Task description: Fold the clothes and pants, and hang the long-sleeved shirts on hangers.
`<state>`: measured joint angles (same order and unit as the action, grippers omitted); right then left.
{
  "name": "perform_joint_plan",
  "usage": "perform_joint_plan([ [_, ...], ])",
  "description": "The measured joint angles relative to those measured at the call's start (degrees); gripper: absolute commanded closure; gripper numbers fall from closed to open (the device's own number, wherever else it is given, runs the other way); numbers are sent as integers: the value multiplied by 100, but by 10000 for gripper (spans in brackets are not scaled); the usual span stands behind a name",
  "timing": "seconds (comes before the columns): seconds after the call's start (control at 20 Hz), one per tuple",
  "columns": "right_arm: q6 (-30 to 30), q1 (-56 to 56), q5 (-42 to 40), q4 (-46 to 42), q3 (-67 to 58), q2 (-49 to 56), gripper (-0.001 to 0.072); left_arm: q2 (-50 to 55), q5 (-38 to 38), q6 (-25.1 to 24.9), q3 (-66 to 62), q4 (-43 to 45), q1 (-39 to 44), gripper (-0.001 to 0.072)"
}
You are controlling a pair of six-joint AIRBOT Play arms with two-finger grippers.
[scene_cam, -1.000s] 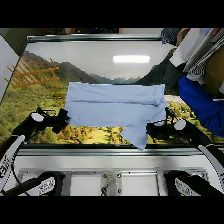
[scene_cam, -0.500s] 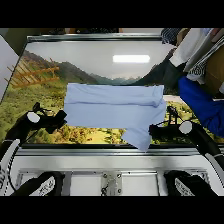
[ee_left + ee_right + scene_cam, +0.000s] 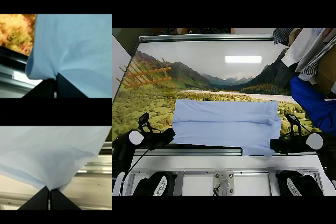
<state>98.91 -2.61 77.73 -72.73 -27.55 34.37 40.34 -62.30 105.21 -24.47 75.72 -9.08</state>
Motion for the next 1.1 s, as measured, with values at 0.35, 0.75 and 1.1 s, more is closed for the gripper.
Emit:
perform_joint_plan([
  [0.35, 140, -2, 179, -374, -734, 271, 694, -249, -278, -35, -702, 42, 20, 700],
  [0.75, -96, -2, -717, -684, -2262, 2085, 694, 1956, 133, -334, -2347, 109, 629, 700],
  [1.1, -140, -2, -2063, -726, -2907, 3412, 694, 4131, 251, -378, -3904, 127, 907, 700],
])
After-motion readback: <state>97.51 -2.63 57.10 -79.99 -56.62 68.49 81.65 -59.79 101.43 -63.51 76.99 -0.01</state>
